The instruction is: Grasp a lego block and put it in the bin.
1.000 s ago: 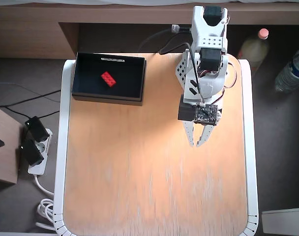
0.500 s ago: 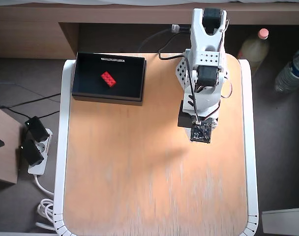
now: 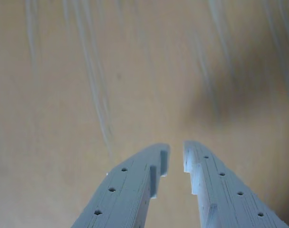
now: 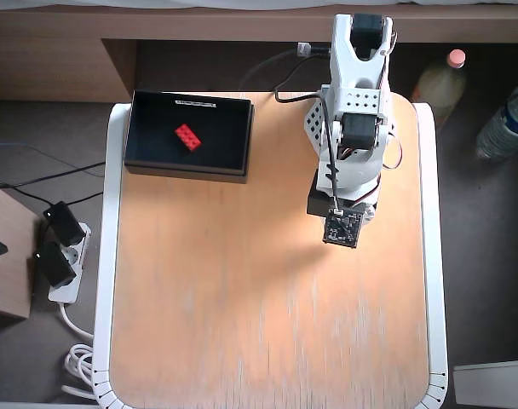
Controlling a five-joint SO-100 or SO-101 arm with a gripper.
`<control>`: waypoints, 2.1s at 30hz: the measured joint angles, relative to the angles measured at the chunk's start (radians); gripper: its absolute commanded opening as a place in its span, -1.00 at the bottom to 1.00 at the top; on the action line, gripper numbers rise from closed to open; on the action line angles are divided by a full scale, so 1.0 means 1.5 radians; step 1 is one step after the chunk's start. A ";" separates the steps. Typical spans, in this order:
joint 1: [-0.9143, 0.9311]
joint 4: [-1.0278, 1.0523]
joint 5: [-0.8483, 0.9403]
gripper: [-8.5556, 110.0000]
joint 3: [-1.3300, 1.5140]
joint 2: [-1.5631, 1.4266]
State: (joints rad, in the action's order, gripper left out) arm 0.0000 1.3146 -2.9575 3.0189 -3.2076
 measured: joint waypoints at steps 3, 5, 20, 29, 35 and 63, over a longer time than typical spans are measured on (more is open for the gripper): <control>0.000 0.008 0.026 -0.85 0.000 0.000; 0.000 0.010 0.032 -0.85 0.000 0.000; 0.000 0.011 0.036 -0.85 0.000 0.000; 0.000 0.011 0.036 -0.85 0.000 0.000; 0.000 0.011 0.036 -0.85 0.000 0.000; 0.000 0.011 0.037 -0.85 0.000 0.000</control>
State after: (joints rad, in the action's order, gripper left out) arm 0.0000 1.3315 -2.9023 3.0189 -3.2076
